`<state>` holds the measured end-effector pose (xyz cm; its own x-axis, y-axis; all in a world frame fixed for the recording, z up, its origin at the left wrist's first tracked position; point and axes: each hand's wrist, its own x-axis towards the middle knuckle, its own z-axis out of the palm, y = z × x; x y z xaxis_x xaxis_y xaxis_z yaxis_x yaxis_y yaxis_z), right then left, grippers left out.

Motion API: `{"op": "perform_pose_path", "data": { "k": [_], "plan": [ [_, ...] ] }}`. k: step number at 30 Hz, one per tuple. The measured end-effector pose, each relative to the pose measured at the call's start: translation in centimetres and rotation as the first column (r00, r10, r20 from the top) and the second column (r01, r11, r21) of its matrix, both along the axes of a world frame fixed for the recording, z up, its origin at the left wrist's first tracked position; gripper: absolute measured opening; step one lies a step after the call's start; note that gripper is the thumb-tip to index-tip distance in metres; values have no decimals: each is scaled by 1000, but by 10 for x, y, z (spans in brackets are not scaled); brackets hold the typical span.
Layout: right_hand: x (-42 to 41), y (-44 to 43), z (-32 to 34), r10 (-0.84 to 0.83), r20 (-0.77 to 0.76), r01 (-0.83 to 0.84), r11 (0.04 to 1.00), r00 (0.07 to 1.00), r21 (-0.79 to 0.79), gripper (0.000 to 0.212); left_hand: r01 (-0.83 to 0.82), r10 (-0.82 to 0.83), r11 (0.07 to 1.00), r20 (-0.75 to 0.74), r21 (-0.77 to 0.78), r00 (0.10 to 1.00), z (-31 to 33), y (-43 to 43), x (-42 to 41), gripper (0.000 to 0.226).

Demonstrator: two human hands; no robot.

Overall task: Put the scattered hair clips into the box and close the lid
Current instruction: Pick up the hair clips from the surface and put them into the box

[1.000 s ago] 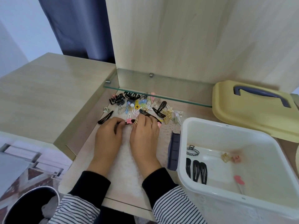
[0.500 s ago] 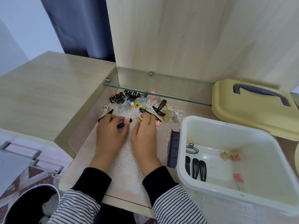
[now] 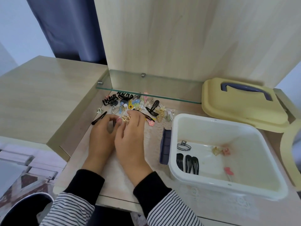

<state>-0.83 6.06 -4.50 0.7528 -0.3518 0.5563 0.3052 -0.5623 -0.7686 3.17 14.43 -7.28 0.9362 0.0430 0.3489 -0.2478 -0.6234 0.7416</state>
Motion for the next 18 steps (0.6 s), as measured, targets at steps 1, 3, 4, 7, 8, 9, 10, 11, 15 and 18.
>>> {"op": "perform_pose_path", "data": {
  "k": [1, 3, 4, 7, 8, 9, 10, 11, 15, 18],
  "plan": [
    [-4, 2, 8, -2, 22, 2, 1000, 1000, 2, 28, 8, -8, 1000, 16, -9, 1000, 3, -1, -4, 14],
    [-10, 2, 27, -6, 79, 7, 1000, 997, -16, 28, 45, -45, 999, 76, 6, 996, 8, -1, -10, 21],
    [-14, 1, 38, 9, 111, -8, 1000, 994, -11, 26, 54, -54, 999, 97, 1, 994, 10, -1, -12, 20],
    [-28, -13, 74, 38, 189, -39, 999, 981, 5, 20, 68, -62, 994, 72, -86, 995, 19, -6, -14, 10],
    [-33, -22, 85, 39, 210, -39, 999, 977, 0, 19, 72, -65, 995, 95, -74, 993, 24, -11, -14, 14],
    [-37, -34, 96, 48, 221, -49, 999, 974, -2, 19, 70, -61, 996, 131, -62, 989, 33, -16, -15, 23],
    [-41, -46, 107, 66, 213, -68, 998, 975, 0, 19, 77, -60, 993, 174, -94, 983, 44, -23, -16, 27],
    [-45, -61, 117, 87, 177, -89, 996, 980, -1, 18, 100, -64, 983, 218, -154, 974, 58, -31, -19, 24],
    [-52, -131, 143, 74, -57, -80, 989, 996, -121, 18, 274, -191, 893, 252, -356, 949, 113, -68, -42, 16],
    [-58, -184, 147, 16, -273, -79, 972, 962, -222, 17, 397, -376, 836, 132, -380, 917, 135, -92, -61, 13]
  ]
}}
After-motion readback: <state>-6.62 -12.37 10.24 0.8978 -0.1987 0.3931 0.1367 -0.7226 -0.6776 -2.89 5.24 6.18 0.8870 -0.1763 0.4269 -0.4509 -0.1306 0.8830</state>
